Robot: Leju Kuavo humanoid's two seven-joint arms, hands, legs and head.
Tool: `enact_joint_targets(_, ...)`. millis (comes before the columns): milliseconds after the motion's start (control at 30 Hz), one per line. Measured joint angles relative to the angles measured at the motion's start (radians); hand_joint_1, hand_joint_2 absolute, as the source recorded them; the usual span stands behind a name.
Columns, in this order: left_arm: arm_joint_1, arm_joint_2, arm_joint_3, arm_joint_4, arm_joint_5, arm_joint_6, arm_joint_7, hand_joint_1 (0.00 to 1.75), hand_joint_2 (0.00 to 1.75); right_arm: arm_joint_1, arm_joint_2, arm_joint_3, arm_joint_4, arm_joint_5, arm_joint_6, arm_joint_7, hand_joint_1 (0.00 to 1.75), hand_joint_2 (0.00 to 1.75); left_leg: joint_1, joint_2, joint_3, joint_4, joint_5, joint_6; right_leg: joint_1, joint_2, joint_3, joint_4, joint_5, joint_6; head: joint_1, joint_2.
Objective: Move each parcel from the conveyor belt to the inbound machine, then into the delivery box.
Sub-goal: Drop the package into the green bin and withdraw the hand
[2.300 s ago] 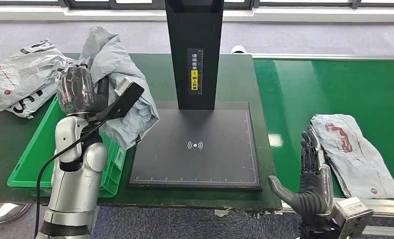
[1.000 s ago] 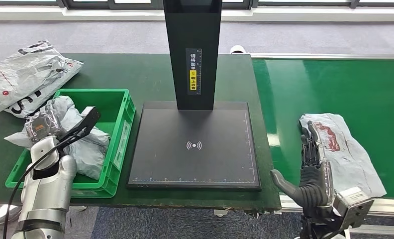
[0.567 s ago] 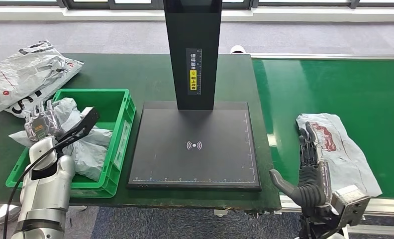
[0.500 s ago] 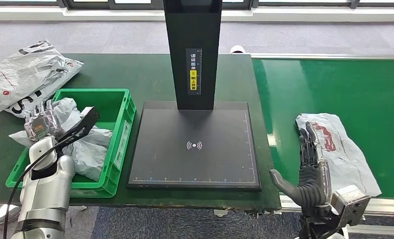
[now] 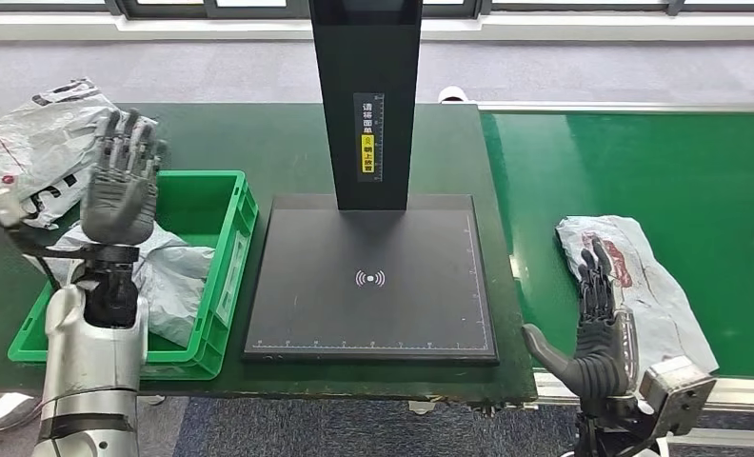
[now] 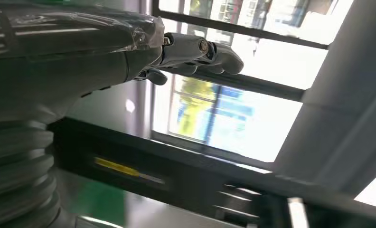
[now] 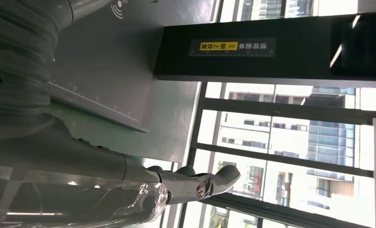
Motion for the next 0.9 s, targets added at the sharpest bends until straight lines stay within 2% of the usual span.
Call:
enact_joint_targets(67,0.018,-0.006,-0.012,-0.046,0.067,0.003,0.027,0.00,1.75,0.000,-0.004,0.000,0.003,-0.002,-0.003,0.001,0.00,1.75,0.000,-0.001,0.000,0.000,0.000,0.000,0.001,-0.002,0.000,0.000,-0.001,0.000,0.000,0.000)
enact_joint_targets(267,0.068,-0.011,-0.071,-0.145,-0.060,0.004,0.015,0.00,1.75,-0.004,-0.010,0.000,0.006,-0.004,-0.009,0.006,0.00,1.75,0.002,-0.004,0.000,0.000,0.001,-0.001,0.002,-0.004,0.001,0.000,-0.001,-0.002,0.000,0.000)
enact_joint_targets(667,0.099,-0.014,-0.124,-0.217,-0.087,-0.008,0.001,0.00,1.75,-0.013,-0.012,0.000,0.014,0.001,-0.009,0.015,0.00,1.75,0.002,-0.003,0.000,0.000,0.001,-0.001,0.002,-0.003,0.001,0.000,-0.001,-0.002,0.000,0.000)
enact_joint_targets(900,0.159,-0.038,-0.179,-0.268,-0.141,-0.028,-0.030,0.00,1.75,-0.037,-0.018,0.000,0.029,0.100,-0.047,0.041,0.00,1.75,0.002,-0.003,0.000,0.000,0.001,-0.001,0.002,-0.003,0.001,0.000,-0.001,-0.002,0.000,0.000)
